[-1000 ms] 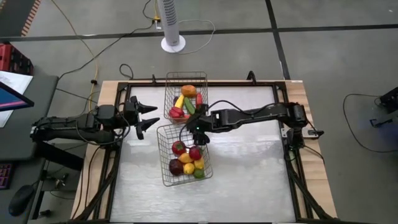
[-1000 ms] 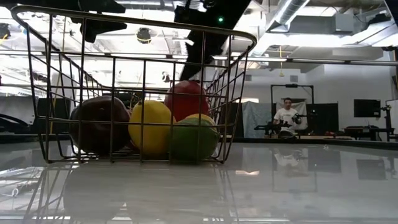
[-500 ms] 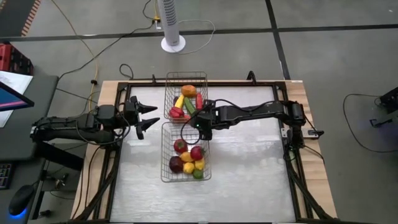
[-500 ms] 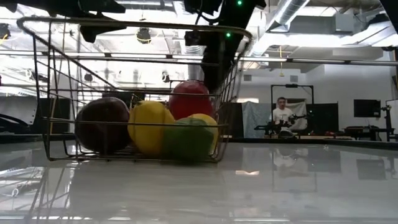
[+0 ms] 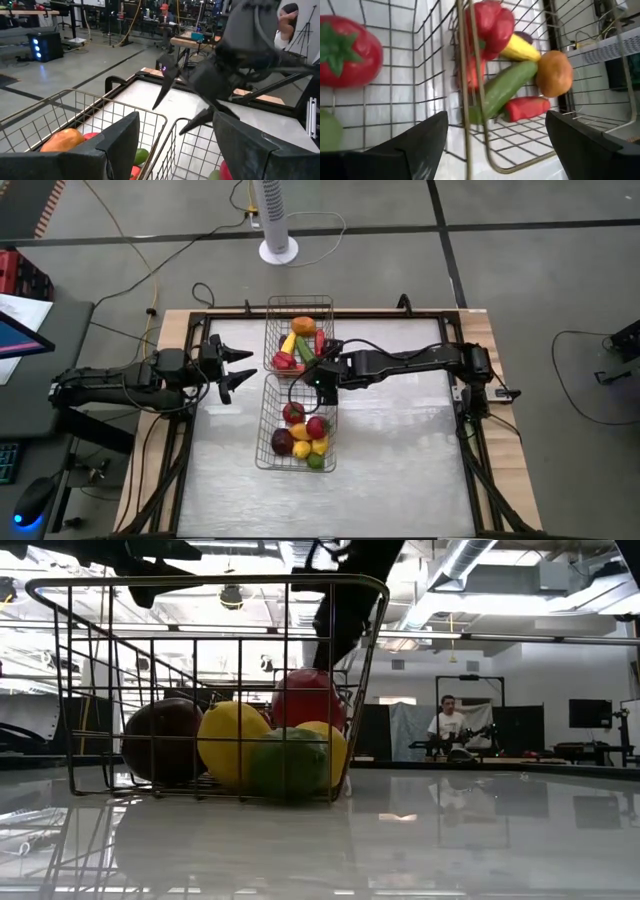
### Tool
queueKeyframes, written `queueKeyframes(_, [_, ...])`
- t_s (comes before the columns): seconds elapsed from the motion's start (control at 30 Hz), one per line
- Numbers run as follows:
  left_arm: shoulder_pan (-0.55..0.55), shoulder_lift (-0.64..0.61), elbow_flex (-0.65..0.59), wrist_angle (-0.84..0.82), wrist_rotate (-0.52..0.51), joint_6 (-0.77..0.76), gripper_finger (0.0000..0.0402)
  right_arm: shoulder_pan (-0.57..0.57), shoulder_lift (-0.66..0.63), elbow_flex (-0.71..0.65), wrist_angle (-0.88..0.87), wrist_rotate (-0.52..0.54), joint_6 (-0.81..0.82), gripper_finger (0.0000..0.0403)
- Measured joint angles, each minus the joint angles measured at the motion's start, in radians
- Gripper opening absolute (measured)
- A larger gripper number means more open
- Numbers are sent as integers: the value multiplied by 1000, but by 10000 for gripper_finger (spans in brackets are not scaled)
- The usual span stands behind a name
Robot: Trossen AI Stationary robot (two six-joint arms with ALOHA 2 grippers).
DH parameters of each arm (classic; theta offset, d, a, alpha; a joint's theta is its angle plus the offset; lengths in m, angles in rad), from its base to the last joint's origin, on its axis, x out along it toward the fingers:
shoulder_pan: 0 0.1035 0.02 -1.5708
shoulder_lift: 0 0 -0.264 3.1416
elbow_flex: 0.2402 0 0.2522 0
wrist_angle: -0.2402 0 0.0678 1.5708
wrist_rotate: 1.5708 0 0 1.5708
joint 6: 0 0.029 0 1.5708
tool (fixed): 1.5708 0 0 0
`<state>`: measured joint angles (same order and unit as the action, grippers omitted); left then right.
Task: Sort produce into baskets
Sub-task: Return to Home Position
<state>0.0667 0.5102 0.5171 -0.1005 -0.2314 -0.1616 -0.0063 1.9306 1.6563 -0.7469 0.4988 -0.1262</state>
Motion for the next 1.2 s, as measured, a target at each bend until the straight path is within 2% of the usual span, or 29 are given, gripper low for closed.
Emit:
queueKeyframes(0.27, [0,0,0,-24,0,0,239,49,-34,109,-61,1,2,360])
queueKeyframes(0.37, [0,0,0,-24,0,0,239,88,-82,106,-79,1,25,360])
queueKeyframes(0.47, [0,-1,4,-18,1,12,239,117,-156,36,-67,4,72,360])
queueKeyframes(0.57, [0,-4,37,-52,7,15,239,133,-266,-121,22,43,123,360])
queueKeyframes(0.7, [-1,-6,47,-65,15,5,239,136,-439,-411,231,56,179,360])
queueKeyframes(0.9, [-1,2,45,-38,-44,26,239,121,-694,-797,552,54,208,360])
queueKeyframes(1.03, [-1,0,45,-38,-44,51,239,101,-845,-976,677,42,208,360])
queueKeyframes(1.2, [-1,-30,39,-28,-84,71,239,63,-1023,-1136,716,23,224,360])
